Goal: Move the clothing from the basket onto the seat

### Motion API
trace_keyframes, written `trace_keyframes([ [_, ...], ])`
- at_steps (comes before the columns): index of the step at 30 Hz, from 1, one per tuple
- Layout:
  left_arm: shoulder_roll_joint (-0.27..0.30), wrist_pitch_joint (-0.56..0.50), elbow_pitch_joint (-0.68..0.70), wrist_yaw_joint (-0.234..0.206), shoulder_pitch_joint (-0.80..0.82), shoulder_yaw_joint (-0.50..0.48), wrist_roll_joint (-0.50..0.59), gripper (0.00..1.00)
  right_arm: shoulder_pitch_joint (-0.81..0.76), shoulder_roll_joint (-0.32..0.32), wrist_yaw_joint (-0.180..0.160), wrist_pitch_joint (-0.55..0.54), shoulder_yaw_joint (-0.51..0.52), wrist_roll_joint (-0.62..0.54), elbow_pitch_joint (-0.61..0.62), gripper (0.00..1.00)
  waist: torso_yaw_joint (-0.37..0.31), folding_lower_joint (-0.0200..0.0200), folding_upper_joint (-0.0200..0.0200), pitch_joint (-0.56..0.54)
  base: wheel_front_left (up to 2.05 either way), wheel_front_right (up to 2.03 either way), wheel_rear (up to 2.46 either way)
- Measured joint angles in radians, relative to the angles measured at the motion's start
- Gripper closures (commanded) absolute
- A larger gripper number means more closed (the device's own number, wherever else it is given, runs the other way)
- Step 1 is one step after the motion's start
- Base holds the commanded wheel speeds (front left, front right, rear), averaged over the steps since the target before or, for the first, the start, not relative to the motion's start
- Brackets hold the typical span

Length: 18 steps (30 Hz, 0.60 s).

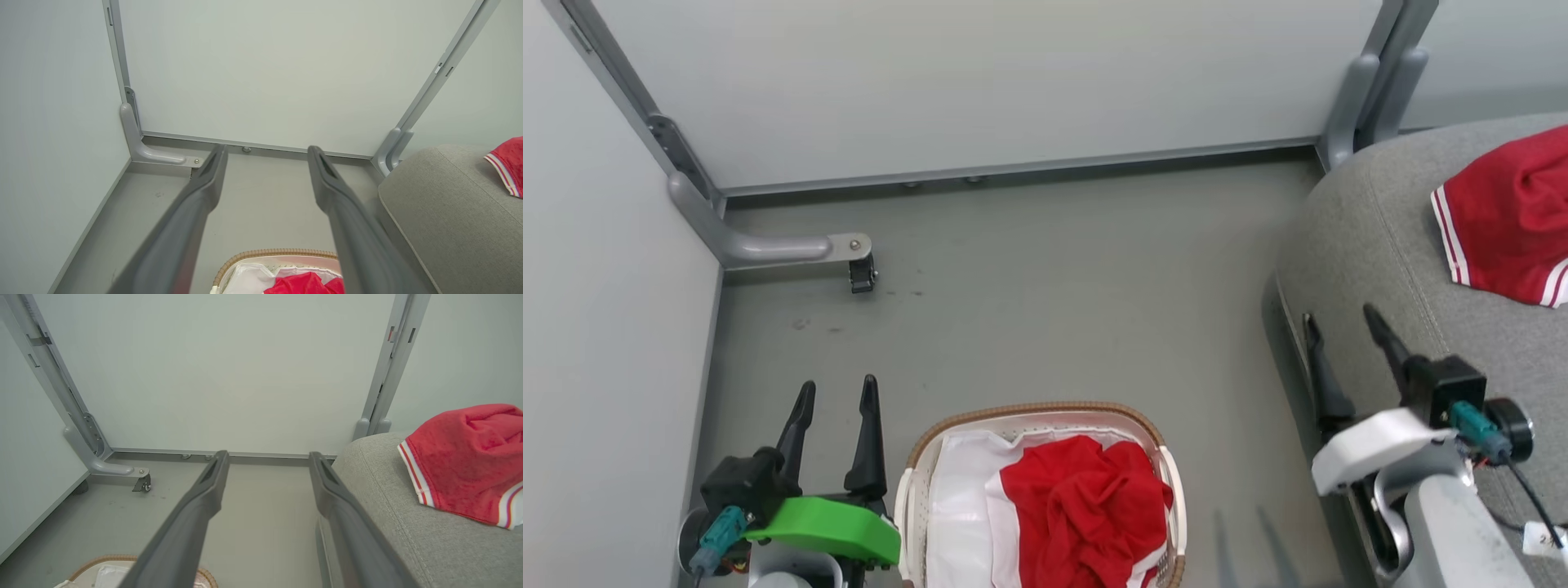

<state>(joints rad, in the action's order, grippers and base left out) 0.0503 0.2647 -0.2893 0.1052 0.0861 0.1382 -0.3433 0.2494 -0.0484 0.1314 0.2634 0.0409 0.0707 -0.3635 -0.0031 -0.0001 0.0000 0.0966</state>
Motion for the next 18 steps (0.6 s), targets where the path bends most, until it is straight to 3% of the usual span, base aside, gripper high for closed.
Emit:
trace_keyframes([
  [18,0.0,0.0,-0.024,-0.013,-0.052,-0.006,-0.016,0.0,-0.098,0.0,0.0,0.0,0.0,0.064,0.028,0.0,0.027,0.0,-0.0001,-0.073,0.0,0.0,0.0],
])
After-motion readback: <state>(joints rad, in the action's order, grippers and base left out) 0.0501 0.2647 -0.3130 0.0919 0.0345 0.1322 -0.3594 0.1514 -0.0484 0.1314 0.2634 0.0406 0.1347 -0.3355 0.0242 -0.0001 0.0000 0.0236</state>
